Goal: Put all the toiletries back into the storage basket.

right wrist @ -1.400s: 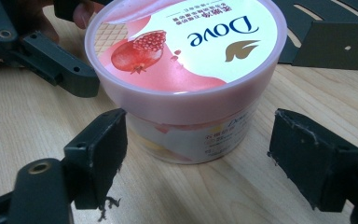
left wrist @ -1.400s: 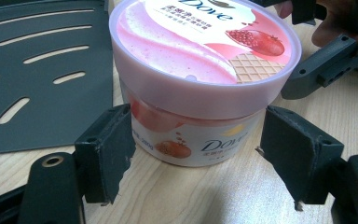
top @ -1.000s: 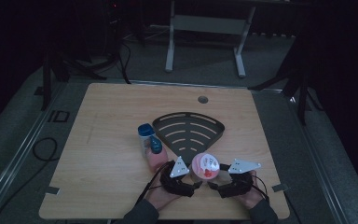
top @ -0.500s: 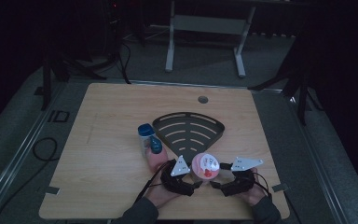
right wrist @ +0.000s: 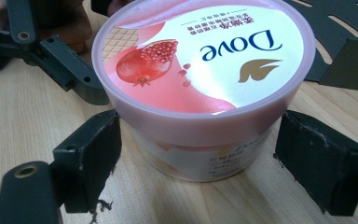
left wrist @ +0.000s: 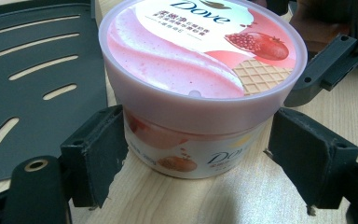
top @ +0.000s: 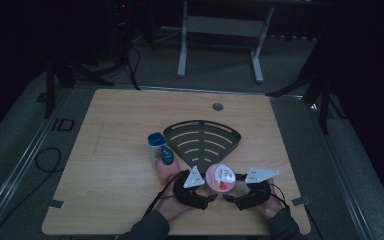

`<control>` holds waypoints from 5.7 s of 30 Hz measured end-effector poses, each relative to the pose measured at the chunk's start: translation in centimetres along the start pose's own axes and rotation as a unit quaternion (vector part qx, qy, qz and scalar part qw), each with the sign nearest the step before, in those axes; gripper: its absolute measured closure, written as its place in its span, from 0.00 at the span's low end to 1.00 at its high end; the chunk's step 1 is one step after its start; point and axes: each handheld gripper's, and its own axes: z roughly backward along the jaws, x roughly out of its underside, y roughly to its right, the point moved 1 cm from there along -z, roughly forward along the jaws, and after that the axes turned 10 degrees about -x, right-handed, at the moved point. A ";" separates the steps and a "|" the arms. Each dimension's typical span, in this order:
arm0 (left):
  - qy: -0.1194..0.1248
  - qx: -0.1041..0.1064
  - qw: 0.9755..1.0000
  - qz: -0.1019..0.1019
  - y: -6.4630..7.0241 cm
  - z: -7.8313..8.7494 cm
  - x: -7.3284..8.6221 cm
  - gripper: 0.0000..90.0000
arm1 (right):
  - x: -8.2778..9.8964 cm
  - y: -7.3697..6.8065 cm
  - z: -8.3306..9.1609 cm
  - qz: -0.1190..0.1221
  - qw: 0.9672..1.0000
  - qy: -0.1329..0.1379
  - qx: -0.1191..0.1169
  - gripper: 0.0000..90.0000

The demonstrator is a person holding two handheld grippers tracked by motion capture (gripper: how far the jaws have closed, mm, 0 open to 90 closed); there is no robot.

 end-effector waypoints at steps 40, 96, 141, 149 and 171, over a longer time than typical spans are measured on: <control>0.013 -0.016 0.999 -0.031 0.8 0.4 -1.8 0.22 | -0.9 -0.4 1.8 0.022 1.000 -0.007 0.019 0.19; 0.049 -0.072 0.996 -0.003 -1.7 -1.8 -7.2 0.20 | -5.8 5.6 4.7 0.057 0.998 -0.010 0.007 0.19; 0.057 -0.133 0.989 0.027 -4.5 -4.8 -9.6 0.20 | -8.6 11.8 4.5 0.038 0.999 -0.030 -0.017 0.25; 0.056 -0.136 0.989 0.028 -5.1 -5.4 -9.7 0.20 | -9.0 12.4 4.5 0.033 0.999 -0.039 -0.014 0.25; 0.052 -0.145 0.987 0.053 -6.5 -6.8 -9.4 0.20 | -10.0 14.4 3.3 0.015 0.997 -0.072 -0.012 0.26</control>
